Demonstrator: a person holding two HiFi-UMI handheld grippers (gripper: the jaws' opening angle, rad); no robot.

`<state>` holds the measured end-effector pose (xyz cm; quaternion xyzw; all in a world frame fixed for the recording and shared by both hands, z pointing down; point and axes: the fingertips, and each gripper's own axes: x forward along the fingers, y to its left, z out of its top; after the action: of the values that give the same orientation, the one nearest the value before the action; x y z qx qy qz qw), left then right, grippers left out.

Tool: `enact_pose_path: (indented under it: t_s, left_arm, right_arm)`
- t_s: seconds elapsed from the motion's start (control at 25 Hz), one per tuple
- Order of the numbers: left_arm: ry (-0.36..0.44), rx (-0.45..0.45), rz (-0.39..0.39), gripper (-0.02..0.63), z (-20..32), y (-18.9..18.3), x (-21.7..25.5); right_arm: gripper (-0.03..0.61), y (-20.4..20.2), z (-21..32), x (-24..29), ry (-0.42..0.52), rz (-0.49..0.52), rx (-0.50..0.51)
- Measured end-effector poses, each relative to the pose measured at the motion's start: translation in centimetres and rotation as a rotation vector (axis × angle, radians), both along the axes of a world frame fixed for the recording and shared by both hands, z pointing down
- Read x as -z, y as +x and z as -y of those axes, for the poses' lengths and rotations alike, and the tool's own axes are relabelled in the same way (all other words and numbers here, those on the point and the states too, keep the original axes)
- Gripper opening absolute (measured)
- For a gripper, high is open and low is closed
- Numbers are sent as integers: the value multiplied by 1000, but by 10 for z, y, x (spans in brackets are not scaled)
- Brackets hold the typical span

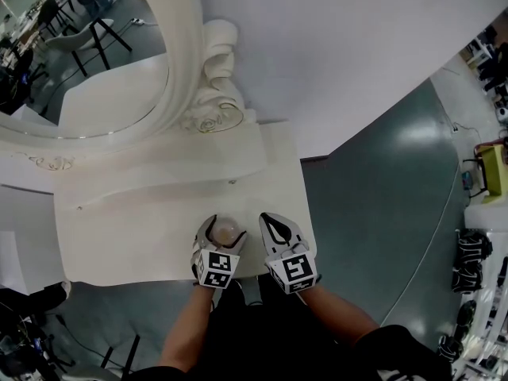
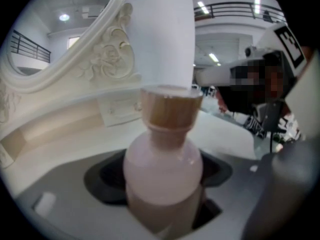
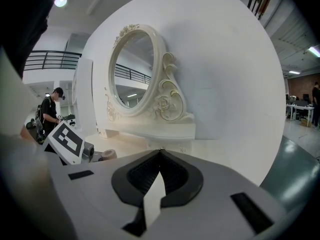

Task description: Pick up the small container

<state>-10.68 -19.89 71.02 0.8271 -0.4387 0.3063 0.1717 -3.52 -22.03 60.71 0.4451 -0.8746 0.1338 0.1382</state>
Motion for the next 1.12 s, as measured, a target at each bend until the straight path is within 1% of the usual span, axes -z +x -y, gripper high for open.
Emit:
enact_pose_path:
  t_s: [0.12,0.2,0.32,0.52,0.76,0.92,1.12]
  left_arm:
    - [24,14,-29,402,2,-2,7]
    - [50,14,-32,402,4,-3,16]
    - [105,11,-35,402,9,-3,38]
    - [195,29,-42,402,12,-7,81]
    - [310,28,-37,402,14,-10,130]
    - [349,34,-60,402,11,-11,155]
    - [402,52,-94,402,5,-20,192]
  right_arm:
    - [5,2,-3,0,0,-4,-5]
    - [5,4,-4,1,3,-5,-8]
    - [5,4,-5,2,8,-9,-11]
    - [5,2,-7,8,26,-13,-8]
    - [5,-4,-10,25,73,-29,13]
    - [5,-17,-14,44,105,-12,26]
    - [5,-23,-13,74,165,4,17]
